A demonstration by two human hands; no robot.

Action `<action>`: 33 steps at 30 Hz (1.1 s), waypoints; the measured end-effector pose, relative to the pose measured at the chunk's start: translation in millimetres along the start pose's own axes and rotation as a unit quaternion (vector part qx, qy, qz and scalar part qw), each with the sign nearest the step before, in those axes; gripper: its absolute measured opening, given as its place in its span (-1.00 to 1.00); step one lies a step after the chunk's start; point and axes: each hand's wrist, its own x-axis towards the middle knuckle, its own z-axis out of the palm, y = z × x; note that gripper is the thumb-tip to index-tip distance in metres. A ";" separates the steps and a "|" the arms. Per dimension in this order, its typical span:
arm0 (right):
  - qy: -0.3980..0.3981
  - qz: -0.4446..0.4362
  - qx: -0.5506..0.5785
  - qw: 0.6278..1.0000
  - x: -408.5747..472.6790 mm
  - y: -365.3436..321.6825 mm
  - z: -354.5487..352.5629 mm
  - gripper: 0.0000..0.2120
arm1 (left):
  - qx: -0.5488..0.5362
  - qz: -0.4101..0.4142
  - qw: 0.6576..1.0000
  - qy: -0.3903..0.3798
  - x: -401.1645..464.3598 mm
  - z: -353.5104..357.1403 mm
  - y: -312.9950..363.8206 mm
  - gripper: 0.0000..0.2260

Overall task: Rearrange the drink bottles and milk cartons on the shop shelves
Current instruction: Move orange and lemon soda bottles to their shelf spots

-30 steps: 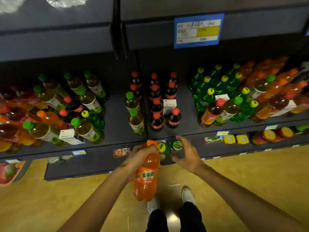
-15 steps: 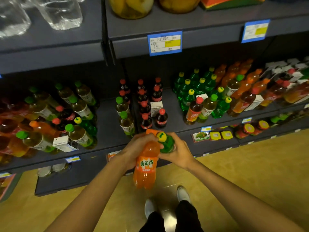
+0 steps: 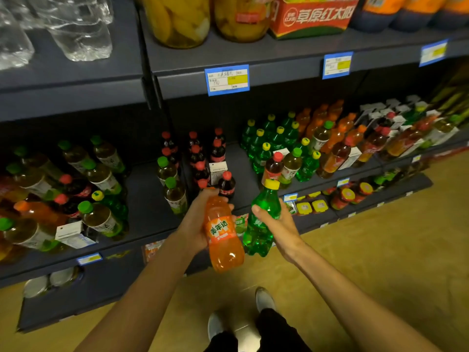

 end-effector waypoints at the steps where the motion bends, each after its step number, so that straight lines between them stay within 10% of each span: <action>1: 0.008 0.006 0.018 1.000 -2.4 -2.2 -3.0 -0.60 | 0.005 -0.007 1.000 -0.004 2.4 4.4 -1.4 -0.76; 12: 0.005 0.108 0.166 0.980 11.3 -12.0 -56.1 -0.31 | 0.034 -0.045 0.996 -0.068 32.2 49.0 -23.0 -0.71; 27: -0.072 0.155 0.117 0.978 92.7 -42.7 -148.9 -0.42 | -0.050 0.017 0.996 0.075 77.3 122.4 -41.8 -0.71; 33: -0.083 0.154 0.083 0.981 108.5 -55.6 -175.3 -0.17 | -0.070 0.035 0.991 0.108 90.9 140.4 -68.2 -0.70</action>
